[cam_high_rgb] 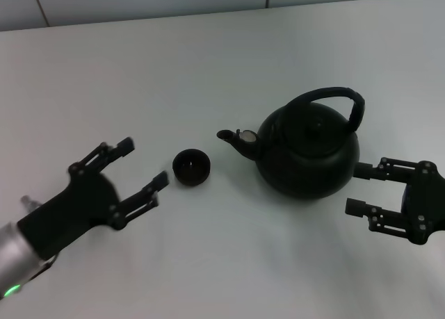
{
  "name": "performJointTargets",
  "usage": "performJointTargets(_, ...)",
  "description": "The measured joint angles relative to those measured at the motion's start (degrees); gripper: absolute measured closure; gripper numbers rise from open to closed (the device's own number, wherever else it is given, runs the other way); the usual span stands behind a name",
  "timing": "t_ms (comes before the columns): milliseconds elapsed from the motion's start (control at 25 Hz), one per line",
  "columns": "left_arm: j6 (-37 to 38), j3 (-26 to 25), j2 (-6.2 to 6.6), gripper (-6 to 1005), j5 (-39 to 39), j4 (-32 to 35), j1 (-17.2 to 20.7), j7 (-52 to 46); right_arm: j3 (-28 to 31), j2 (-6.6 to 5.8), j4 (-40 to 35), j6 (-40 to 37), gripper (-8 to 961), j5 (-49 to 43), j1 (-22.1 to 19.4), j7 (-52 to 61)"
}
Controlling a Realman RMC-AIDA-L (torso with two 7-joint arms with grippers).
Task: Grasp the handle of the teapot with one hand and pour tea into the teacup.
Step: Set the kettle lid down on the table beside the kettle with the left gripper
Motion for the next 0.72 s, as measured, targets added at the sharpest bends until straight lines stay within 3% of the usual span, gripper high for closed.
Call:
performJointTargets(160, 6.6, 2.0, 0.00, 181, 2.1, 7.3, 3.3, -6.5, 0.0, -0.03, 0.0, 0.5, 358, 0.0, 0.2, 1.4)
performJointTargets(280, 10.7, 6.8, 0.05, 181, 2.2, 14.3, 6.3, -12.4, 0.0, -0.01, -0.1, 0.5, 345, 0.0, 0.2, 1.5)
performJointTargets(400, 11.8, 8.4, 0.11, 181, 2.2, 17.6, 7.7, -14.5, 0.0, 0.00, -0.1, 0.6, 237, 0.0, 0.1, 1.5)
performJointTargets(480, 12.7, 8.7, 0.51, 181, 2.2, 20.5, 9.2, -16.0, 0.0, 0.03, -0.1, 0.7, 165, 0.0, -0.1, 1.5)
performJointTargets(720, 12.5, 10.3, 2.53, 180, 3.1, 23.9, 10.9, -16.5, 0.0, 0.14, 0.4, 2.0, 152, 0.0, -0.4, 0.9)
